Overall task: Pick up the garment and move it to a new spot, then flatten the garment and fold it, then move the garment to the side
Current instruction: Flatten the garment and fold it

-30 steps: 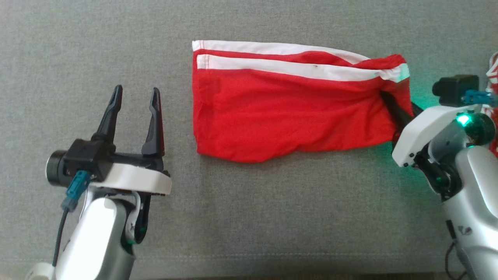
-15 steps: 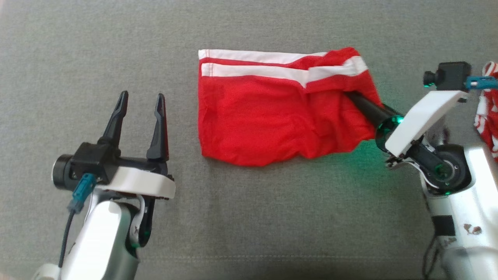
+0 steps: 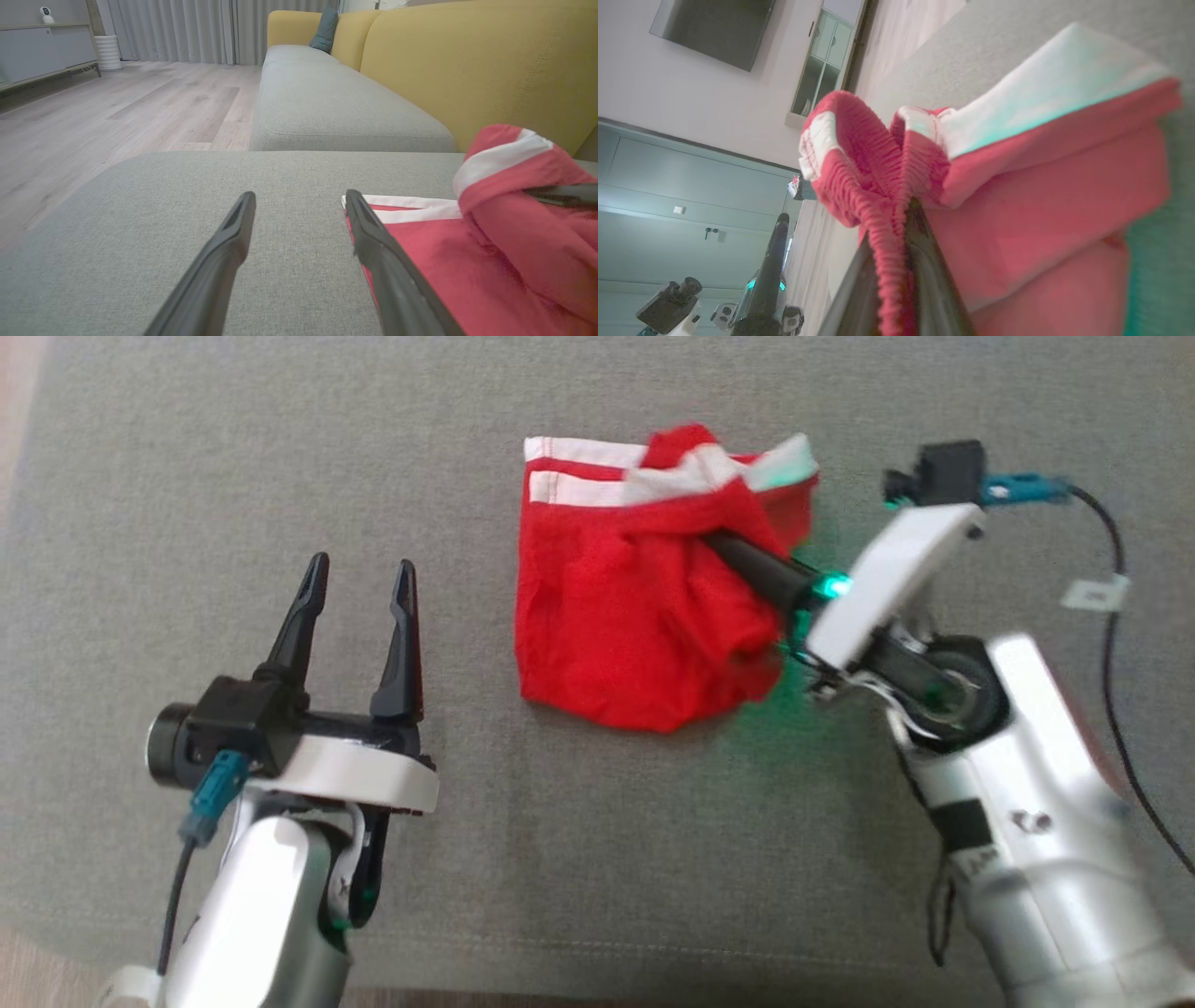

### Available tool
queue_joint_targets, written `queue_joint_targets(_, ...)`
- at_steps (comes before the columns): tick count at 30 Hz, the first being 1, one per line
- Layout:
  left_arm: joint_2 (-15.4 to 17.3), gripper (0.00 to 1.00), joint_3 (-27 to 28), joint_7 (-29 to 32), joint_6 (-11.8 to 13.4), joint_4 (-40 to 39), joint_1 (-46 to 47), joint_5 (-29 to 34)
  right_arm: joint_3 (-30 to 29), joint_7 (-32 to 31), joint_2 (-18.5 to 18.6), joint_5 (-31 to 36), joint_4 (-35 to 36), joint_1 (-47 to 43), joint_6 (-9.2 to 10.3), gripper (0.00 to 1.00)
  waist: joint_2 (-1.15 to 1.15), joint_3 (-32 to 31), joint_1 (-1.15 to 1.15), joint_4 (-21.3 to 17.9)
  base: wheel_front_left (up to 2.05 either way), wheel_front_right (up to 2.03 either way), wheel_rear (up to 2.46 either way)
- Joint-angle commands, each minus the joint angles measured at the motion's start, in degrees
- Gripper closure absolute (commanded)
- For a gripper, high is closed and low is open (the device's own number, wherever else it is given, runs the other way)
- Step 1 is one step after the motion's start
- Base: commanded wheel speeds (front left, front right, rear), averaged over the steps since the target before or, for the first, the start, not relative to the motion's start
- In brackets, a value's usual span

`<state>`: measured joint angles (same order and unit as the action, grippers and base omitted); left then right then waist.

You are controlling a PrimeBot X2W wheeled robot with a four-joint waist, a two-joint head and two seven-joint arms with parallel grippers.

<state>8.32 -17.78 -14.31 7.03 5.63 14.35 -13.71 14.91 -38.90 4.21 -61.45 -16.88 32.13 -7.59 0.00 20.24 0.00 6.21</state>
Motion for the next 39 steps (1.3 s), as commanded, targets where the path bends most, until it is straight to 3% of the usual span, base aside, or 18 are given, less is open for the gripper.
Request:
queue_joint_targets(1,0.25,0.00,1.87,-0.69,-0.26,-1.55,1.82,0.54,3.03,2.44,-1.29,-0.70,0.84,2.83,0.10,1.00,0.00,0.28,0.00,0.54,0.00,0.00,0.00)
queue_joint_targets(9,-1.12,0.00,1.97,-0.69,-0.99,-1.03,2.66,1.02,15.00,15.07,-1.32,-1.51,-9.12,8.82,0.10,1.00,0.00,1.03,0.00,2.13,0.00,0.00,0.00)
queue_joint_targets(10,-1.29,0.00,2.00,-0.69,-1.02,-0.98,2.65,1.11,16.36,16.63,-1.32,-0.58,-10.52,9.47,0.10,0.91,0.00,1.08,0.00,2.22,0.00,0.00,0.00)
queue_joint_targets(11,-1.58,0.00,2.12,-0.69,-1.12,-0.92,2.64,1.24,18.67,19.68,-1.32,-0.06,-12.58,10.22,0.10,0.00,0.00,1.16,0.00,2.37,0.00,0.00,0.00)
queue_joint_targets(19,-2.01,0.00,3.16,-0.69,-1.59,-0.86,2.46,2.00,26.90,34.58,-1.33,5.63,-13.63,11.79,0.10,0.00,0.00,1.32,0.00,1.54,0.00,0.00,0.00)
queue_joint_targets(26,-1.80,0.00,4.09,-0.69,-1.87,-0.83,2.21,2.79,29.67,46.50,0.81,13.05,-11.65,12.00,0.10,0.00,0.00,1.08,0.00,-0.26,0.00,0.00,0.00)
queue_joint_targets(31,-1.31,0.00,4.81,-0.69,-1.85,-0.77,1.58,3.18,27.02,51.90,4.94,18.12,-10.03,10.45,0.10,0.00,0.00,0.37,0.00,-1.80,0.00,0.00,0.00)
queue_joint_targets(39,-0.17,0.00,6.04,-0.69,-1.43,-0.87,0.41,3.31,16.27,53.38,10.09,24.07,-6.90,3.74,0.10,0.00,0.00,-0.90,0.00,-4.30,0.00,0.00,0.00)
